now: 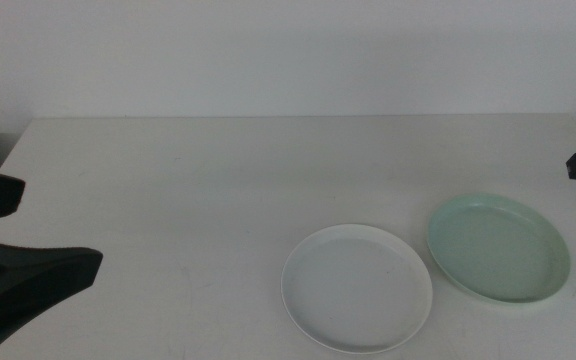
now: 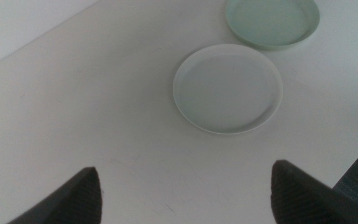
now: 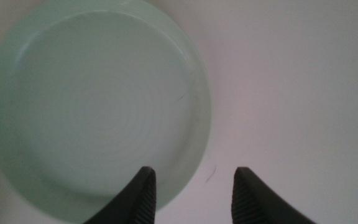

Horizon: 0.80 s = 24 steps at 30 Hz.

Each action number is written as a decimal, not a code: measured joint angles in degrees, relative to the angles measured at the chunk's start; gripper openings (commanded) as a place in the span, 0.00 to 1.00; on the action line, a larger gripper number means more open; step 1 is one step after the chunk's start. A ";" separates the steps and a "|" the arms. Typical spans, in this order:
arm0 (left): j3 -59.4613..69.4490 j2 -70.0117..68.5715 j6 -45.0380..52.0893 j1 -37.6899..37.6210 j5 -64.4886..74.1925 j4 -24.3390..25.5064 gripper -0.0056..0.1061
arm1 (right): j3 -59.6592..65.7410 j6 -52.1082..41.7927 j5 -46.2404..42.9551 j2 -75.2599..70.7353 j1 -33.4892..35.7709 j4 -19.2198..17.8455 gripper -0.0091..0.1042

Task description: Stack the three bowls on top of each other.

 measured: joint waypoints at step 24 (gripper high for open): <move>0.00 0.00 0.00 0.00 0.00 0.00 0.99 | -0.63 -1.67 -10.45 17.55 0.00 -1.64 0.54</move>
